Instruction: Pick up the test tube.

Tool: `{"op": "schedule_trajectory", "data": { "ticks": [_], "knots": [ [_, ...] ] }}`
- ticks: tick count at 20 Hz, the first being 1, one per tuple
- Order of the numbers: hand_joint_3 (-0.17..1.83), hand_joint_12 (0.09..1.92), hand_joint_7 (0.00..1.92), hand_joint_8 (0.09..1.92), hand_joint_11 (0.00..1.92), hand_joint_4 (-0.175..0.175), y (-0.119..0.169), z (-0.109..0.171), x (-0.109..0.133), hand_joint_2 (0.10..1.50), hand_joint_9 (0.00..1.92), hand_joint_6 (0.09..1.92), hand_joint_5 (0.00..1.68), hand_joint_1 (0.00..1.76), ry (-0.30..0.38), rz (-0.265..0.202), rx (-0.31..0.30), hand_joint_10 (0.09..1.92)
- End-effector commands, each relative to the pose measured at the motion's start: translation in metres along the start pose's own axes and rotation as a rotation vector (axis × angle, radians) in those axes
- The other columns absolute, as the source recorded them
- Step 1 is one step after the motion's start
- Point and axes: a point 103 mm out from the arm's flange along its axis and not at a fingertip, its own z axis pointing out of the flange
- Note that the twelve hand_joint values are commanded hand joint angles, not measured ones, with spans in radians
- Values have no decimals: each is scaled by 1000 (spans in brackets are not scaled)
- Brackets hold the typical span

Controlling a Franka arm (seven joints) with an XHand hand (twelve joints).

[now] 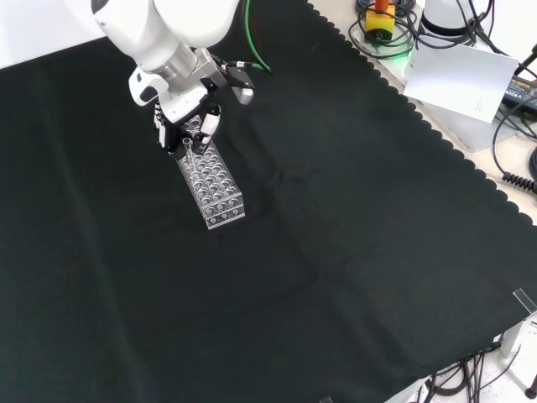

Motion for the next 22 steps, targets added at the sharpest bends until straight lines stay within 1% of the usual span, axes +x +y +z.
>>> {"op": "schedule_trajectory", "data": {
  "ticks": [1,3,4,5,6,8,15,19,22],
  "knots": [
    [-161,949,1234,860,1159,-175,-2,-1,7,1065,1303,630,1193,1407,-5,29,-104,320],
    [-173,863,1255,823,1239,-175,-3,-3,7,1056,1372,563,1234,1416,5,30,-125,197],
    [-114,850,1213,915,1256,-175,-3,-4,6,1052,1292,519,1187,1413,10,28,-134,389],
    [-61,851,1169,1009,1260,-175,-4,-5,6,1052,1209,519,1130,1409,16,26,-139,577],
    [-28,855,1139,1070,1263,-175,-5,-7,5,1052,1156,527,1092,1406,22,26,-145,697],
    [-3,864,1111,1123,1270,-175,-6,-9,4,1054,1114,538,1056,1404,30,26,-147,798],
    [2,873,1100,1142,1275,-175,-11,-22,-5,1056,1097,541,1044,1404,65,36,-147,839],
    [2,875,1100,1142,1274,-175,-15,-33,-10,1057,1095,540,1044,1404,114,43,-143,843],
    [1,875,1100,1142,1273,-175,-19,-45,-12,1057,1093,539,1045,1404,128,43,-155,846]
  ]
}}
